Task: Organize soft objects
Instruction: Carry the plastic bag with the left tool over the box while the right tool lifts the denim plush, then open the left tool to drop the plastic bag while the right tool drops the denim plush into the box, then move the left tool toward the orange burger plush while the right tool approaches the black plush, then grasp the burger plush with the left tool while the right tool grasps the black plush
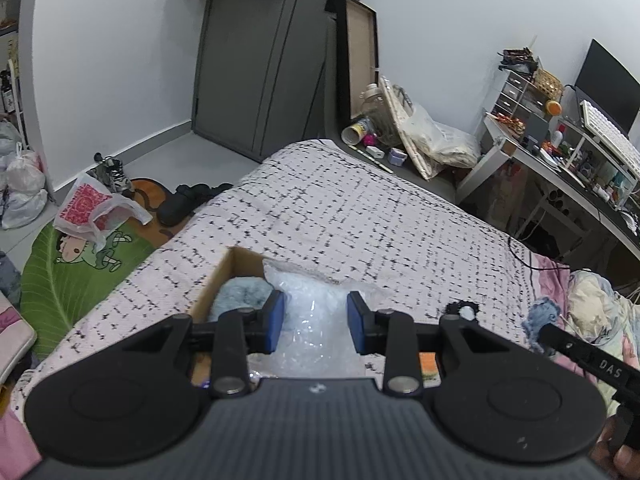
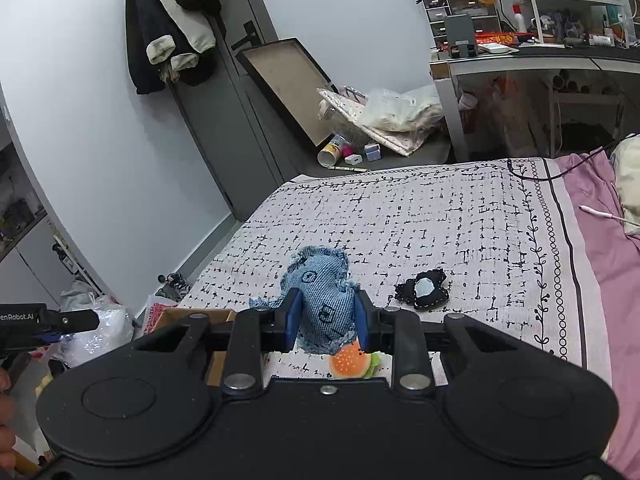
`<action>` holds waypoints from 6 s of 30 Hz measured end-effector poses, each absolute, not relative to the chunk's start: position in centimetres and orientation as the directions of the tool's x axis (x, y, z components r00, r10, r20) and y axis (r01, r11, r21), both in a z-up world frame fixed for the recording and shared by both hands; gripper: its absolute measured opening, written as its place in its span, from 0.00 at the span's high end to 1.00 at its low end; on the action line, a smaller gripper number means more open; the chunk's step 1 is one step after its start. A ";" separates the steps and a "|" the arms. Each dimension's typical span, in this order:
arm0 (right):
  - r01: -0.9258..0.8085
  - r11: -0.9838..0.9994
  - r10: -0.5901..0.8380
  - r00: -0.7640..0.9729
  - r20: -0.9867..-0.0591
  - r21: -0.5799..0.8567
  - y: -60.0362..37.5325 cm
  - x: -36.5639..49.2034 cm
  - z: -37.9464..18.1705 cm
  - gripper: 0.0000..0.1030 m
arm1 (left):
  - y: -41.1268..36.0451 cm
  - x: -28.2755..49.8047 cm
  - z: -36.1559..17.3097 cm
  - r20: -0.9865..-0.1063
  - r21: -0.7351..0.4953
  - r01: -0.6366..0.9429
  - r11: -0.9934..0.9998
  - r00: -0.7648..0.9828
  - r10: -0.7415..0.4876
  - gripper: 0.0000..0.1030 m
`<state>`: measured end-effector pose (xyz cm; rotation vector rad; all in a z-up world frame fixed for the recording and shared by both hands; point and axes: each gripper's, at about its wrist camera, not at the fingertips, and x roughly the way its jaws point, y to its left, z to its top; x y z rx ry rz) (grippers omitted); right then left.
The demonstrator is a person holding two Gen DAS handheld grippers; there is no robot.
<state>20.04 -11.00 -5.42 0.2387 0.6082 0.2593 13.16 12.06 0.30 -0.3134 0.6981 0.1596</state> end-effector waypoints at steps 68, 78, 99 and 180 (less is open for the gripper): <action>-0.405 0.844 0.535 0.591 -0.604 0.352 2.2 19.5 -7.2 0.37 | 18.0 13.1 -3.9 -0.732 -0.201 -0.316 0.927 0.677 0.072 0.33; -0.356 0.874 0.487 0.634 -0.601 0.332 -0.8 19.3 -6.2 0.19 | 14.8 11.9 -2.0 -0.693 -0.174 -0.293 0.940 0.715 0.094 0.18; -0.307 0.890 0.451 0.698 -0.556 0.336 -5.0 18.9 -3.8 0.09 | 10.7 11.0 -0.7 -0.681 -0.127 -0.270 0.954 0.723 0.115 0.17; 0.138 0.777 0.418 0.617 -0.667 0.614 -23.1 31.8 -12.9 0.22 | -5.3 28.0 -14.9 -0.813 -0.224 -0.239 0.945 0.581 -0.046 0.22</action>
